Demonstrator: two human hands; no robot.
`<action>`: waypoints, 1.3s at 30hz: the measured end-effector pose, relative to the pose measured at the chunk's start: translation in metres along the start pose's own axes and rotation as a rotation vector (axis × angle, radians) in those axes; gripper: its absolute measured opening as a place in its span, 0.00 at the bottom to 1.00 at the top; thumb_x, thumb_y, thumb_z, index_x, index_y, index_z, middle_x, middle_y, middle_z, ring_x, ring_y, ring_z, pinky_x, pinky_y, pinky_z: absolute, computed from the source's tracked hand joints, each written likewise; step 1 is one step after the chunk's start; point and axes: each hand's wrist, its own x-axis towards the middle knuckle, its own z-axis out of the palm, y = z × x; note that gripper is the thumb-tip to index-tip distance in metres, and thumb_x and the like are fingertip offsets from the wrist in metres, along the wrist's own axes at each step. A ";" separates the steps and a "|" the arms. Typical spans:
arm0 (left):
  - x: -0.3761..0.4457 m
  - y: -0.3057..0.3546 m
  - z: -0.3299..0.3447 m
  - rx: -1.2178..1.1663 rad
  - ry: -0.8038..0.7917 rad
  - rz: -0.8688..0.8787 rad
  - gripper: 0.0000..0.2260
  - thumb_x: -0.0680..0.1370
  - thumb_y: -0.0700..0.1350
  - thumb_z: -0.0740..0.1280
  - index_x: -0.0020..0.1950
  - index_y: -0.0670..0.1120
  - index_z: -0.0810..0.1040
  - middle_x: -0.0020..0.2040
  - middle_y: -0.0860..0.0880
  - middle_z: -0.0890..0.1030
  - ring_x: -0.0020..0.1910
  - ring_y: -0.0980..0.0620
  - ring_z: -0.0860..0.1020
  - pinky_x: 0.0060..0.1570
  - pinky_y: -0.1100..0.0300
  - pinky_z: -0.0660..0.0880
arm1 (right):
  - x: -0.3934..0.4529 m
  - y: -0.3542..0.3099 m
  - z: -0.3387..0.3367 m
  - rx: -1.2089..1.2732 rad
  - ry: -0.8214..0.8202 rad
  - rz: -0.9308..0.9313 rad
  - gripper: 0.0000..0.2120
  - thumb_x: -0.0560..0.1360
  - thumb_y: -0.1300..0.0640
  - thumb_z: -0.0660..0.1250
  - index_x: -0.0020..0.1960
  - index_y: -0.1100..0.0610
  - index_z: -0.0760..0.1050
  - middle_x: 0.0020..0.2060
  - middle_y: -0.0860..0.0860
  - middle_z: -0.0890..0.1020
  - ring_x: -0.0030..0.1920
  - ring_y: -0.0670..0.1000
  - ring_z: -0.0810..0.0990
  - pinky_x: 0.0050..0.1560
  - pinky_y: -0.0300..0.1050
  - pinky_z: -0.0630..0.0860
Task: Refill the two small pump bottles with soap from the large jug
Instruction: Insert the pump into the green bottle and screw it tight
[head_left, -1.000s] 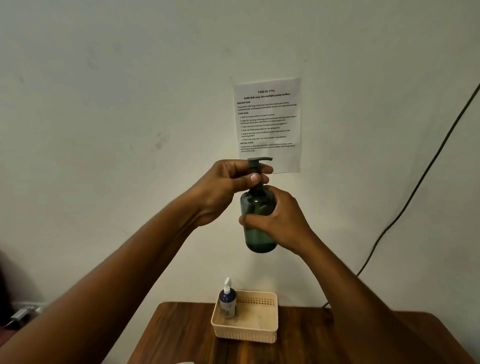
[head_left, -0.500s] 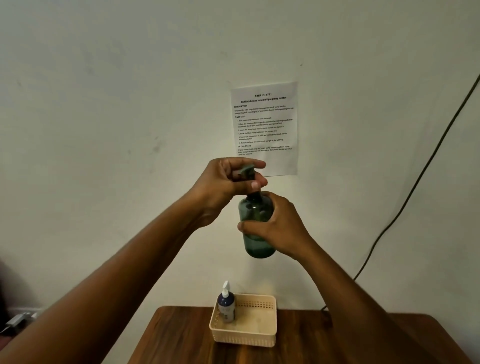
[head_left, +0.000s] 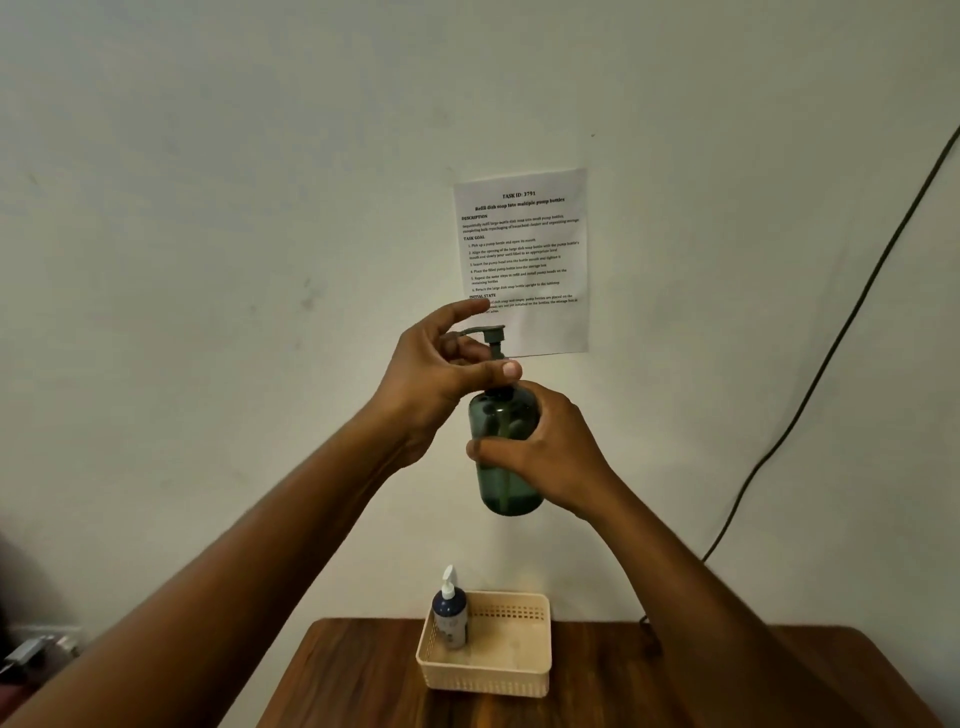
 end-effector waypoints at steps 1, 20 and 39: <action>0.000 0.002 -0.001 -0.006 -0.032 -0.013 0.36 0.70 0.33 0.78 0.76 0.45 0.71 0.42 0.47 0.86 0.51 0.45 0.87 0.61 0.51 0.81 | 0.000 0.001 -0.001 0.009 0.001 0.005 0.24 0.65 0.44 0.79 0.56 0.39 0.70 0.47 0.33 0.76 0.47 0.41 0.79 0.39 0.28 0.71; -0.002 0.021 -0.012 0.014 -0.258 -0.028 0.35 0.74 0.31 0.72 0.80 0.45 0.66 0.54 0.39 0.87 0.58 0.41 0.85 0.64 0.54 0.79 | -0.001 -0.006 -0.003 0.076 -0.041 0.000 0.28 0.62 0.41 0.77 0.59 0.42 0.73 0.51 0.39 0.80 0.50 0.45 0.80 0.42 0.33 0.77; -0.008 0.006 -0.003 0.115 -0.135 0.063 0.10 0.74 0.35 0.76 0.55 0.37 0.84 0.47 0.41 0.88 0.50 0.43 0.87 0.53 0.56 0.83 | -0.008 0.005 0.001 0.043 -0.018 -0.004 0.28 0.64 0.43 0.79 0.60 0.41 0.72 0.51 0.36 0.78 0.49 0.43 0.79 0.39 0.27 0.73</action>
